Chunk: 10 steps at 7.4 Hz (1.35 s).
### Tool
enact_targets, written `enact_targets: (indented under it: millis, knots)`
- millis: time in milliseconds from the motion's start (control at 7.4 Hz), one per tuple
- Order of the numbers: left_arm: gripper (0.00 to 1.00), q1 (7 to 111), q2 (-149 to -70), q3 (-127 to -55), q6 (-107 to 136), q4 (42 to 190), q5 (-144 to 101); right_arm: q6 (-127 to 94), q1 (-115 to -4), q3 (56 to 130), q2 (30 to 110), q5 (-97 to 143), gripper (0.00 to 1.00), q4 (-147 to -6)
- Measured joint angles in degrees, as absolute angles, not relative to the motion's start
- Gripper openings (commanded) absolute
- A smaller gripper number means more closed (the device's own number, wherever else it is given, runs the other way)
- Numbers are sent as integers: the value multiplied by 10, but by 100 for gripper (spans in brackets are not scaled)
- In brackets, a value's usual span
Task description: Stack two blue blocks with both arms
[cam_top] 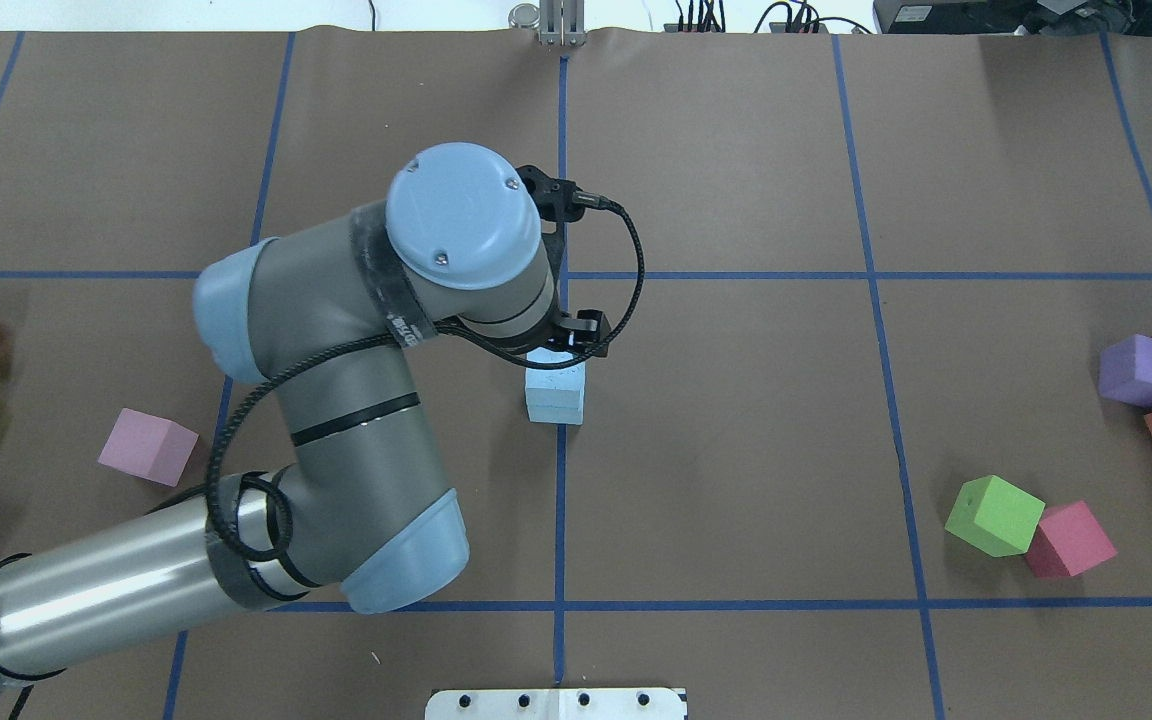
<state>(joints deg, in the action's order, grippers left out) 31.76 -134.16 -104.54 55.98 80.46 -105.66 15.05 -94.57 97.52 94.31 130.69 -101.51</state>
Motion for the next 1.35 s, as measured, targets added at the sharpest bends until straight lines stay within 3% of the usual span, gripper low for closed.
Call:
enact_targets:
  millis: [405,676,1081,1351]
  knots:
    - [98,394,-1192,-1141,384,810,-1114,150,-946,974,944,1307,100,-1015]
    - [98,512,-1093,-1161,229,812,-1238,150,-946,974,944,1307,100,-1015]
    - [98,701,-952,-1128,39,812,-1330,150,-946,975,946,1308,100,-1015]
    - [98,804,-908,-1044,-107,813,-1333,150,-946,975,947,1309,100,-1015]
